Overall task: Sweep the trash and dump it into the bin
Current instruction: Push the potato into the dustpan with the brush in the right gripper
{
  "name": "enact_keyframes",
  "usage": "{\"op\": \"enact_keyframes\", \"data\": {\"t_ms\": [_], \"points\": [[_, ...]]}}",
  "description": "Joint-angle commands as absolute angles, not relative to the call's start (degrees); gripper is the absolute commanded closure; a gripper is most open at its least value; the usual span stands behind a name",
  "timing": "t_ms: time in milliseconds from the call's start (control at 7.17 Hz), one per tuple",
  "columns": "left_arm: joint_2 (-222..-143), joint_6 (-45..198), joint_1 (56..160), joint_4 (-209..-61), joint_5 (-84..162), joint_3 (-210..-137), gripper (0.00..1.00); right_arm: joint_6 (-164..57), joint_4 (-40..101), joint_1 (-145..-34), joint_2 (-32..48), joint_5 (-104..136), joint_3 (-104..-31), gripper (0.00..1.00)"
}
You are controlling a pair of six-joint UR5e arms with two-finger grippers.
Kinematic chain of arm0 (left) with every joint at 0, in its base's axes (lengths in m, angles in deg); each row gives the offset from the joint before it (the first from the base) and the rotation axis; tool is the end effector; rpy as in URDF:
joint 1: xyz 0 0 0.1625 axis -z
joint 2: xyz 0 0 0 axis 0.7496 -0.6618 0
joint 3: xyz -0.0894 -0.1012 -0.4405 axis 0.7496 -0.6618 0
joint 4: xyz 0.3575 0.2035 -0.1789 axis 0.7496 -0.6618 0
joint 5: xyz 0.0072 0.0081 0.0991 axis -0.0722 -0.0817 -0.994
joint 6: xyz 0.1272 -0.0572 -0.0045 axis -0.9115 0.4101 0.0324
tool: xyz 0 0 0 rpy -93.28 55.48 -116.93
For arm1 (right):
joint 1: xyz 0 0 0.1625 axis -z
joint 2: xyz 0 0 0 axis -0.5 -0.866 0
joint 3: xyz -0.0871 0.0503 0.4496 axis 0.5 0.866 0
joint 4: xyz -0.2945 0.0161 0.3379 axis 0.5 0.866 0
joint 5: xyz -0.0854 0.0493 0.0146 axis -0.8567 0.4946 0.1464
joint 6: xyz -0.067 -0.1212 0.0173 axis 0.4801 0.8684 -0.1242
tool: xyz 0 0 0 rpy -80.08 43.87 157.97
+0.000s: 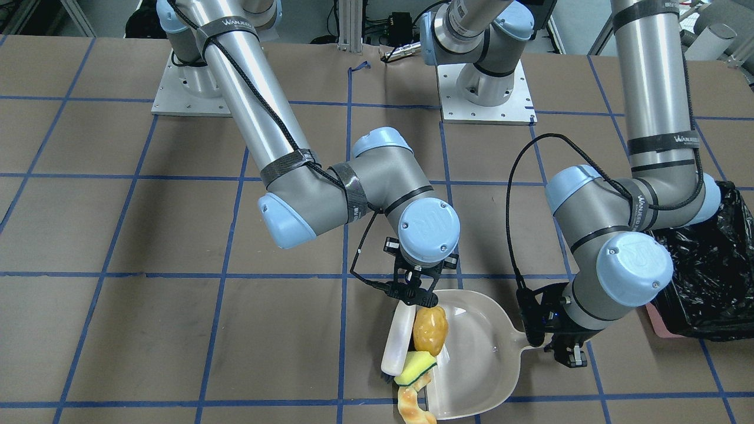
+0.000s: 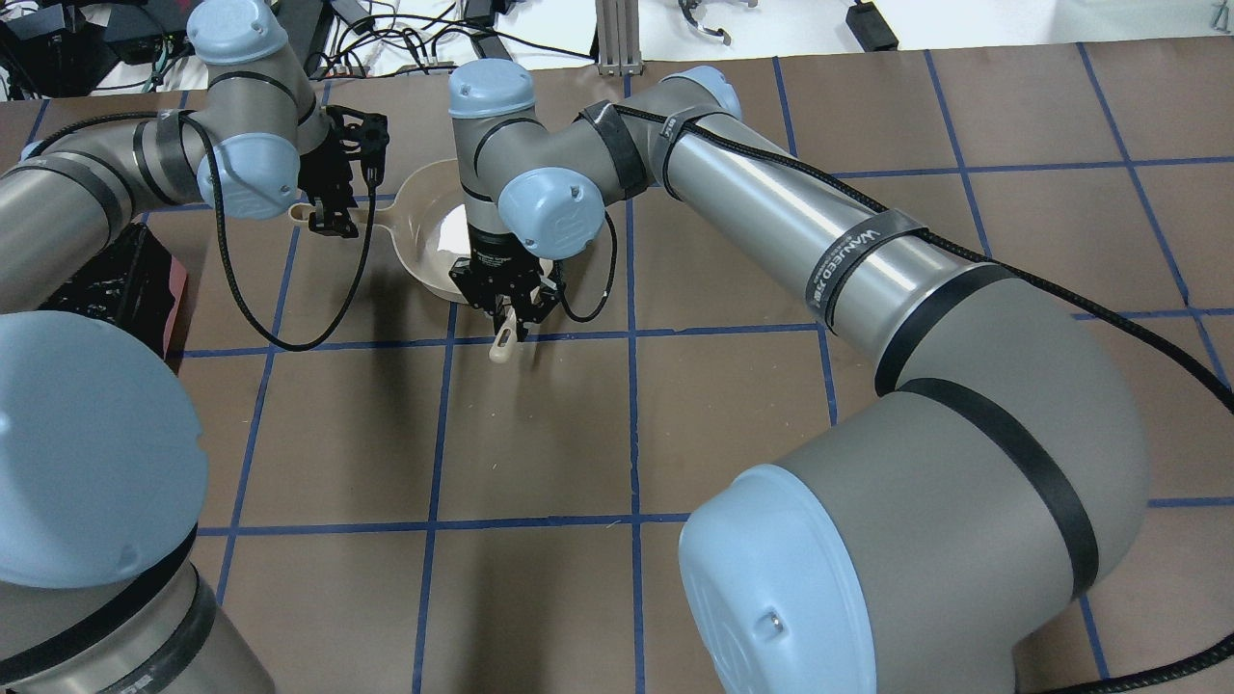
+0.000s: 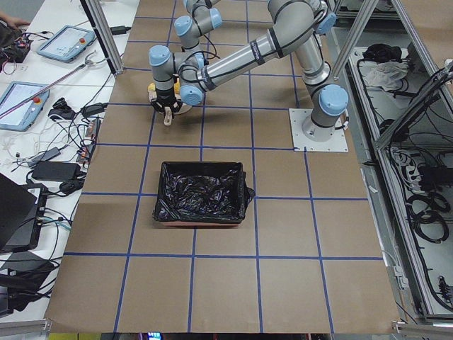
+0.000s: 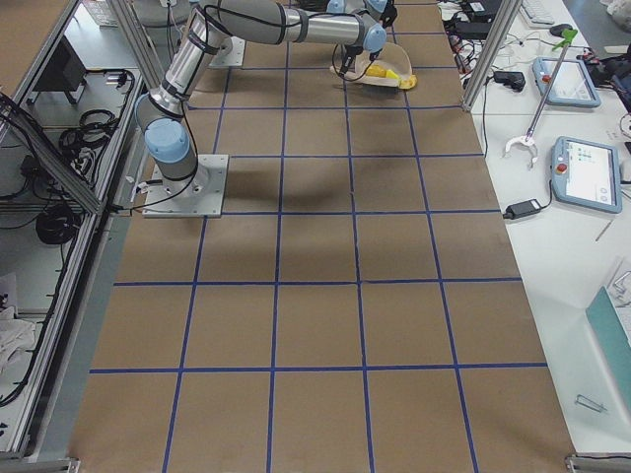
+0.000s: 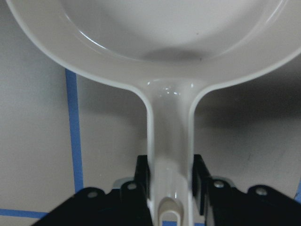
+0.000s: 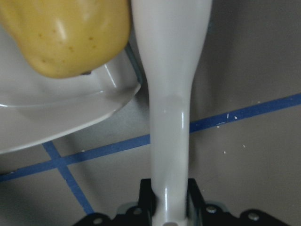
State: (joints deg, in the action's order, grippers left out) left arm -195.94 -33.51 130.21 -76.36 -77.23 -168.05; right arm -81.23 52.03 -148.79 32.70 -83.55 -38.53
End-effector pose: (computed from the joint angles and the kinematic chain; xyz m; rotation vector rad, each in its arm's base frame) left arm -0.0143 -0.7443 0.2105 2.0875 2.2179 0.0388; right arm 0.5332 -0.6251 0.1943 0.4352 2.9977 0.4454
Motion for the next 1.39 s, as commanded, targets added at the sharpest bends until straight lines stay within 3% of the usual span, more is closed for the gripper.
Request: {"op": "enact_keyframes", "data": {"t_ms": [0,1255], "points": [[-196.00,-33.51,130.21,-76.27,-77.26,-168.04,1.00,-81.68,53.60,-149.79,33.09,-81.85,-38.17,0.82],[-196.18,-33.51,130.21,-76.09,-77.26,-168.04,1.00,-88.26,58.97,-151.90,33.62,-73.93,-35.36,0.82]]}}
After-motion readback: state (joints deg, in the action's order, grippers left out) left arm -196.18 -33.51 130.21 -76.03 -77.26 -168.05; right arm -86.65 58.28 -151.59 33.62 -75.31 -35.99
